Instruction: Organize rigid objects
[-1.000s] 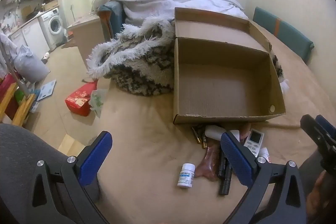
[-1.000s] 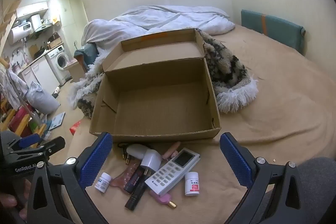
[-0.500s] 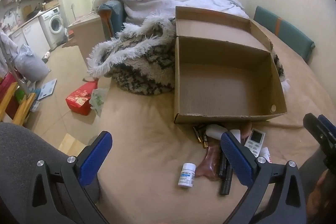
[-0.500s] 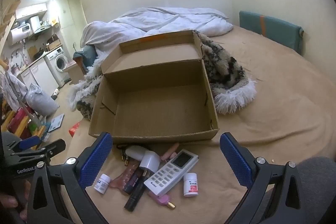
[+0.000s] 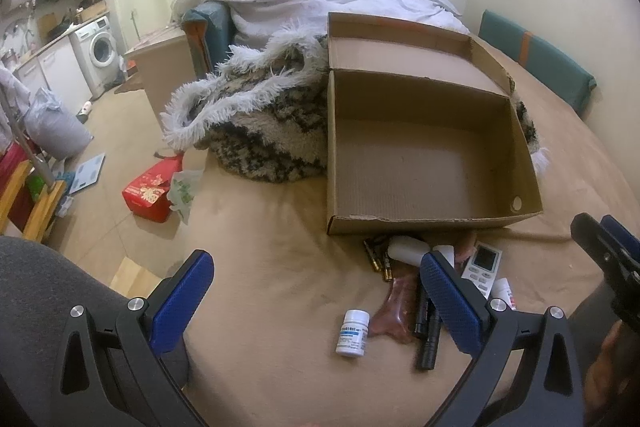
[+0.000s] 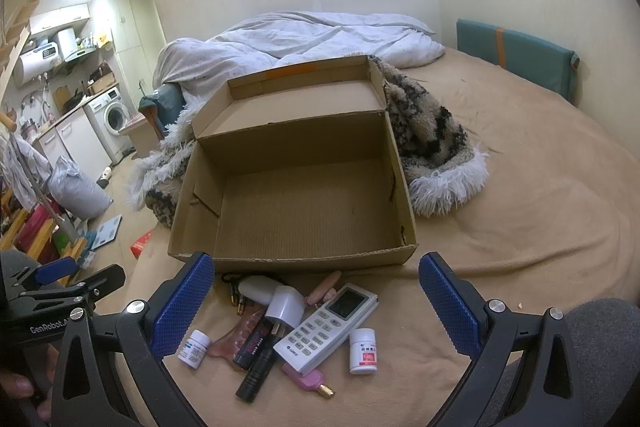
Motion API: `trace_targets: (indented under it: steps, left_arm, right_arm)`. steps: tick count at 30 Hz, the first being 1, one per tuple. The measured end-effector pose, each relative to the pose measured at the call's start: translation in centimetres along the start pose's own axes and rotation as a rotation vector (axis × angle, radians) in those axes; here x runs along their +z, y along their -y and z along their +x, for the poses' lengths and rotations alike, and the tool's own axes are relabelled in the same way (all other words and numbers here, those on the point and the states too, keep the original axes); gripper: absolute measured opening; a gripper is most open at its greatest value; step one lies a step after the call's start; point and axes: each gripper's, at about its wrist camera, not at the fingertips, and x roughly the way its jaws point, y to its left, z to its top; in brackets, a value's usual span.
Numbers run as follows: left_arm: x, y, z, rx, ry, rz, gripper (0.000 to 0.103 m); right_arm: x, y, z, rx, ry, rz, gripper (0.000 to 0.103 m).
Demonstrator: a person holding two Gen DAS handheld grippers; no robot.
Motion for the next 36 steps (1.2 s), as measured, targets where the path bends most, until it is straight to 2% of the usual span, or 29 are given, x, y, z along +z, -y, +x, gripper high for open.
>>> trace_targets:
  steps: [36]
  left_arm:
    - [-0.14, 0.61, -0.34, -0.006, 0.007, 0.016, 0.103]
  right_arm:
    - [-0.44, -0.1, 0.09, 0.003, 0.001, -0.012, 0.103]
